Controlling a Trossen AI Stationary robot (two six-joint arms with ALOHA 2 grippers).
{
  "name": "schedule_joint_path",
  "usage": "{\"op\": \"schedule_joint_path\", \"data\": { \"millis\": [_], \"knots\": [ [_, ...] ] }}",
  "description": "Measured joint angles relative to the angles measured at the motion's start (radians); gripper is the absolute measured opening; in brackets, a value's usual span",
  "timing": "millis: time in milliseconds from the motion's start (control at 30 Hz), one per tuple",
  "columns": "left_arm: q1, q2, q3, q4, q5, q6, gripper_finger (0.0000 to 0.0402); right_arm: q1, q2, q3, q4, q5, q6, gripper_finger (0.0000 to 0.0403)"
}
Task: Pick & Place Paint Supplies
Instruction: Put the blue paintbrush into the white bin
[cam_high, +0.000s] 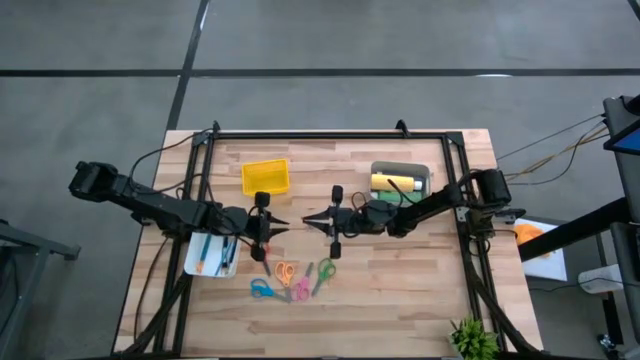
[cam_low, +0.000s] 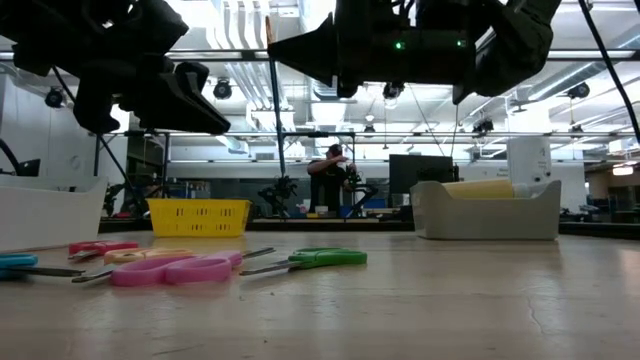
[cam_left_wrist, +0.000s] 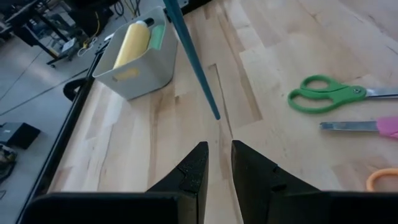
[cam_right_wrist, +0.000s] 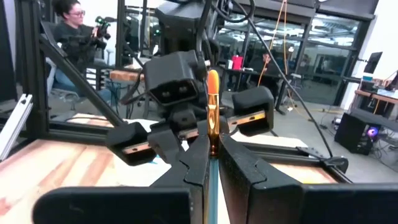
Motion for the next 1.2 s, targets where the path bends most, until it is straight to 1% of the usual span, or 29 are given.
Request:
{"op": "schedule_joint_path", "data": {
  "millis": [533, 700, 900, 1000, 1200],
  "knots": [
    [0.0, 0.0, 0.0, -0.003, 0.0, -0.002, 0.0071, 0.001, 0.0, 0.0, -0.007, 0.0, -0.01, 0.0022],
    [0.0, 0.0, 0.001, 0.007, -0.053, 0.025, 0.0071, 0.001, 0.0, 0.001, -0.007, 0.0, -0.009, 0.0022],
    [-0.001, 0.0, 0.001, 0.006, -0.054, -0.07, 0.0072, 0.001, 0.0, 0.001, -0.007, 0.0, -0.009, 0.0022],
    [-0.001, 0.0, 0.001, 0.006, -0.087, -0.098, 0.009, 0.001, 0.0, 0.001, -0.007, 0.0, -0.004, 0.0022],
    [-0.001, 0.0, 0.001, 0.006, -0.097, -0.102, 0.0166, 0.001, 0.0, 0.001, -0.007, 0.0, 0.015, 0.0022]
  ]
}}
